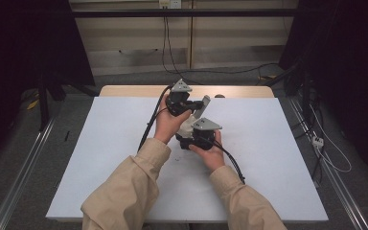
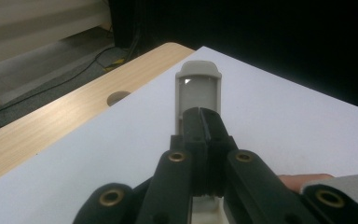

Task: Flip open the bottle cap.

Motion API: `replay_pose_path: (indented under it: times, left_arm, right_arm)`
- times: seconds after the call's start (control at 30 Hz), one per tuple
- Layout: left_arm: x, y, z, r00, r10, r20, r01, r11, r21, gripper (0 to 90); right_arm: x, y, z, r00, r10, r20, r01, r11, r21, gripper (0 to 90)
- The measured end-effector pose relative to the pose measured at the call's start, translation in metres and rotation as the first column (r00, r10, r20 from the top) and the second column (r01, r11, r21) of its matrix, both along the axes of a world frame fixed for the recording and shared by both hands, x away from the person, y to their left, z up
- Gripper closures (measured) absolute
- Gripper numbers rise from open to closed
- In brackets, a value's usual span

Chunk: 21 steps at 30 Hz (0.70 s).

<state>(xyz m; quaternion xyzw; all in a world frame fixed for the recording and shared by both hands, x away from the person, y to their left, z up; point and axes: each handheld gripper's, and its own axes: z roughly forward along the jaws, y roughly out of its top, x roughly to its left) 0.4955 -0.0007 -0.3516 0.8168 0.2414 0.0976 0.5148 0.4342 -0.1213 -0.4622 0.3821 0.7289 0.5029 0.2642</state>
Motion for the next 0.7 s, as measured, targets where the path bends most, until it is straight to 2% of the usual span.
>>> replay_pose_path:
  times: [0.7]
  left_arm:
    - [0.0044,-0.0049,-0.0058,0.9999,-0.007,-0.015,0.007,1.0,0.002,90.0]
  right_arm:
    - [0.0,-0.0006,0.0001,1.0,0.001,-0.002,-0.001,1.0,0.002,18.9]
